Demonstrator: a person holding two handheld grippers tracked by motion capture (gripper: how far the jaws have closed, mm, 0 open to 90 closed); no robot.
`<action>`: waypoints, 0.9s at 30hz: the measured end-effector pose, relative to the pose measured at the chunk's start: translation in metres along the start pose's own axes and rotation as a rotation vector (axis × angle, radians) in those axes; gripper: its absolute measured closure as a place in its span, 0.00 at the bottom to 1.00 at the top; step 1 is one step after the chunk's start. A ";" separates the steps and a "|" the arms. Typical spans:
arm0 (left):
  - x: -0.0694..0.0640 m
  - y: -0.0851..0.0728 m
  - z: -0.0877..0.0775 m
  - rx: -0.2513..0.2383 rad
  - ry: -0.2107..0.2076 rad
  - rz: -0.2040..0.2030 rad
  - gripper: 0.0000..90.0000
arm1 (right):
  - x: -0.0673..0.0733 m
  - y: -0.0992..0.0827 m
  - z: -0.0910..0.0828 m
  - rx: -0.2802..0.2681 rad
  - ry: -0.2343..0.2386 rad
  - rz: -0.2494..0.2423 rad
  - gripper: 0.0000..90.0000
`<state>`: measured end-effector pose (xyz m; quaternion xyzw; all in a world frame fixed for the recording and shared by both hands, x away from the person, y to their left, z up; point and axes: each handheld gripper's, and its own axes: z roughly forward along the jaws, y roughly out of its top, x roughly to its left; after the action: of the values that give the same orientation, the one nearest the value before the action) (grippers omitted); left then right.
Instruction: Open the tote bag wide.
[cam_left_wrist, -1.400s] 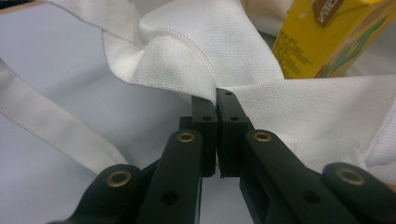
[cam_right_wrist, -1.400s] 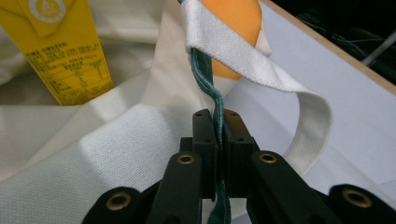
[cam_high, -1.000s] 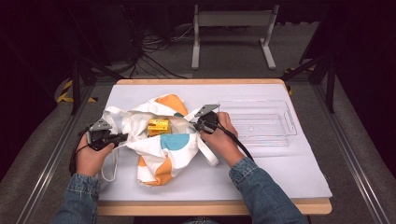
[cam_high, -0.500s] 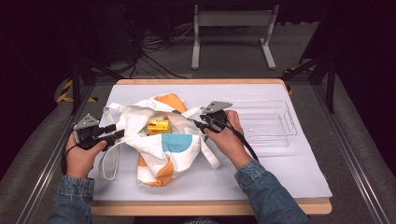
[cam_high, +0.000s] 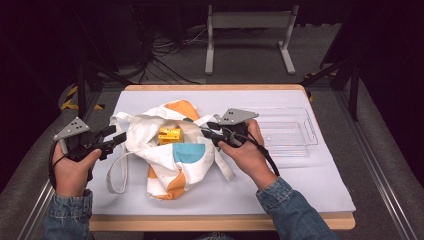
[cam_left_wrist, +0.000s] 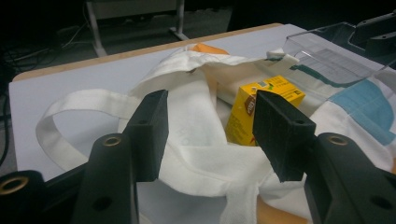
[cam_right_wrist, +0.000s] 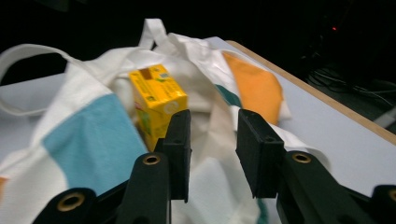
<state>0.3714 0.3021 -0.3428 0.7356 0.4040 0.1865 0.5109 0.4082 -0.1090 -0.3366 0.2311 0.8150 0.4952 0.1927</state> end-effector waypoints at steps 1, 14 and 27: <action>-0.001 0.001 -0.001 0.002 -0.007 -0.008 0.51 | 0.004 0.002 -0.001 -0.009 0.016 0.000 0.73; -0.010 0.007 -0.009 0.002 -0.019 -0.014 0.51 | 0.045 0.013 0.005 -0.044 0.185 -0.025 0.82; -0.009 0.006 -0.007 0.021 -0.032 -0.016 0.56 | 0.068 0.001 0.031 0.020 0.300 -0.056 0.91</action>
<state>0.3638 0.2986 -0.3332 0.7405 0.4035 0.1664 0.5111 0.3692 -0.0479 -0.3545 0.1335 0.8458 0.5103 0.0800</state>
